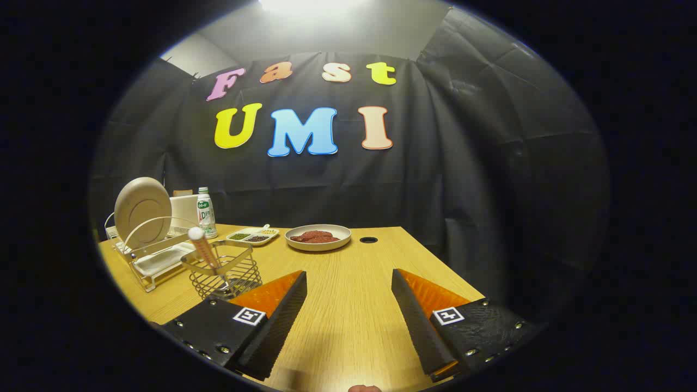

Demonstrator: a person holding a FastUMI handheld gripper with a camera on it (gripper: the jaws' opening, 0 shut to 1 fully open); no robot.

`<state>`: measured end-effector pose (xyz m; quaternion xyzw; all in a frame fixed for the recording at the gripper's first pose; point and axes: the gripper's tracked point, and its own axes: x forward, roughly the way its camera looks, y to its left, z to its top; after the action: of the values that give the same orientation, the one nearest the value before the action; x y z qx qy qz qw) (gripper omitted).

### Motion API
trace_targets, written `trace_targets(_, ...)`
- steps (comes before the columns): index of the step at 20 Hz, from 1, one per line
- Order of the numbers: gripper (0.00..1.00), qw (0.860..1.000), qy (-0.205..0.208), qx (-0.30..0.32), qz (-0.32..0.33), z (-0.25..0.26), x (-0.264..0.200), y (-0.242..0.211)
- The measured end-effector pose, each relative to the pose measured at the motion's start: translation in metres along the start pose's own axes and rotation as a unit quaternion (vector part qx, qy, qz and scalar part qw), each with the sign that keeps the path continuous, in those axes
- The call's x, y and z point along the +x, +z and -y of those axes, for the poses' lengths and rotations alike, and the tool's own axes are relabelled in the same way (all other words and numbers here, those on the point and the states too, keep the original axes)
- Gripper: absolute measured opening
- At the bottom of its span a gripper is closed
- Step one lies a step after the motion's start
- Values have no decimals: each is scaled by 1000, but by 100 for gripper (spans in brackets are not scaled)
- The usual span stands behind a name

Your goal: Take the plate from the dish rack, then take the spoon from the basket and place it into the plate.

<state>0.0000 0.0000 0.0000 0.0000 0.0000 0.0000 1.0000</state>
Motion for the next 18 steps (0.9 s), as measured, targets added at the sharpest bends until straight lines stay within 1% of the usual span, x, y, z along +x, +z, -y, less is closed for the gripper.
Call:
trace_targets(3, 96, 1000, -14, 15, -1, 11, 34, 15)
trace_targets(5, 96, 1000, -22, 17, 9, 16, 43, 49)
trace_targets(8, 96, 999, -18, 8, 28, 10, 27, 116)
trace_targets(12, 96, 998, -11, -4, 62, -16, -9, 205)
trace_targets(14, 96, 998, -8, -3, 65, -35, -25, 235)
trace_targets(16, 96, 998, -13, 9, 68, -53, -36, 263)
trace_targets(18, 96, 997, -11, 12, 71, -71, -42, 281)
